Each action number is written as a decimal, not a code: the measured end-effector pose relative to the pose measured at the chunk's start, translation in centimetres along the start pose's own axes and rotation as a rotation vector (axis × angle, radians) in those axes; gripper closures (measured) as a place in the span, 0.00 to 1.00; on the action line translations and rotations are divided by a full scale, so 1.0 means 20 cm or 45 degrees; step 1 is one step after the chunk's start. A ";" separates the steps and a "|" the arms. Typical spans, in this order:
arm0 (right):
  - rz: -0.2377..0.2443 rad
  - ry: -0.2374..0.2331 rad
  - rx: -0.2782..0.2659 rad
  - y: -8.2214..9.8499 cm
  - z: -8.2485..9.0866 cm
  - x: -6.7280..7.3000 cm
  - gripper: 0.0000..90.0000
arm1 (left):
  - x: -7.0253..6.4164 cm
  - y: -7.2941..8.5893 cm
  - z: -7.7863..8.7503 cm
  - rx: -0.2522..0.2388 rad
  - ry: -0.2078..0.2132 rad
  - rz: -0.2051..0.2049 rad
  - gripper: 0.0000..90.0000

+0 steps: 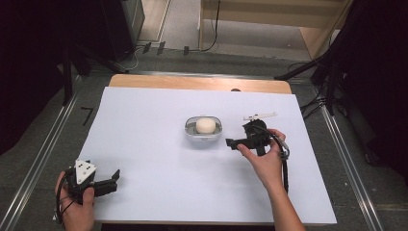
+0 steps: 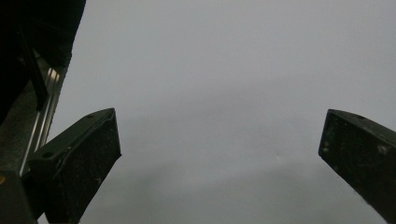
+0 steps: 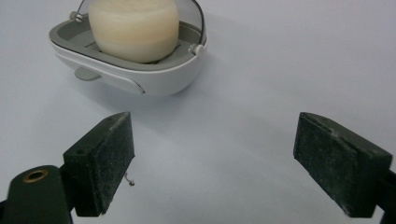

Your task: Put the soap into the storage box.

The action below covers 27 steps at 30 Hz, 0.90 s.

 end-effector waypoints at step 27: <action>-0.072 0.038 -0.086 0.14 0.10 -0.26 0.15 | 0.00 0.00 0.00 0.009 -0.007 -0.008 0.00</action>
Point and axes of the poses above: each handheld gripper's, and its own axes: z roughly backward along the jaws, y roughly out of its underside, x roughly to its left, the point moved 10 cm from there along -z, roughly forward along the jaws, and after that the axes turned 12 degrees about -z, right-handed, at the moved point
